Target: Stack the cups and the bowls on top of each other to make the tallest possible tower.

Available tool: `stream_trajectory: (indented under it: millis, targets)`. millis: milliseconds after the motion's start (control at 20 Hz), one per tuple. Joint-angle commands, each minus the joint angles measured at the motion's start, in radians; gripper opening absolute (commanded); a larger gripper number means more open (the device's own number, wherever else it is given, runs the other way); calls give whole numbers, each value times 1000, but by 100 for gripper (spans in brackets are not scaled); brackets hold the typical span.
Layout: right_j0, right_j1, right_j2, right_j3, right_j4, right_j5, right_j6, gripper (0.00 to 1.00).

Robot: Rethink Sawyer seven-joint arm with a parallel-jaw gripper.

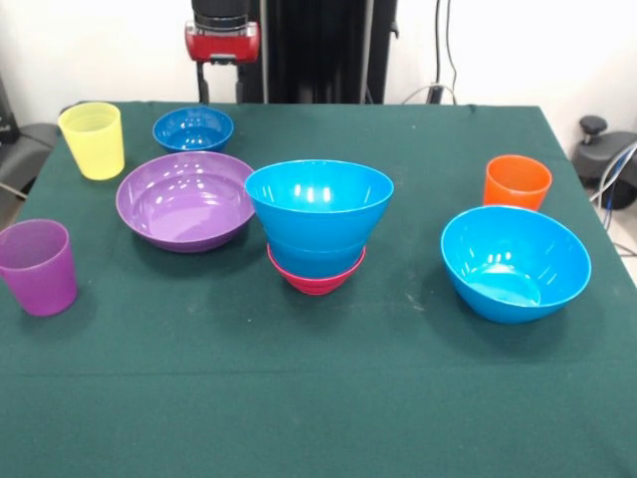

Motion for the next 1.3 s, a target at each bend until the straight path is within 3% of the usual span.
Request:
stream_trajectory:
  millis: [50,300,950,1300]
  targets:
    - [-2,64,152,-145,-21,97,11,100]
    - [74,123,63,-181,29,10,38,100]
    - [151,196,-3,-234,86,-54,61,100]
    - [105,171,61,-228,50,10,56,100]
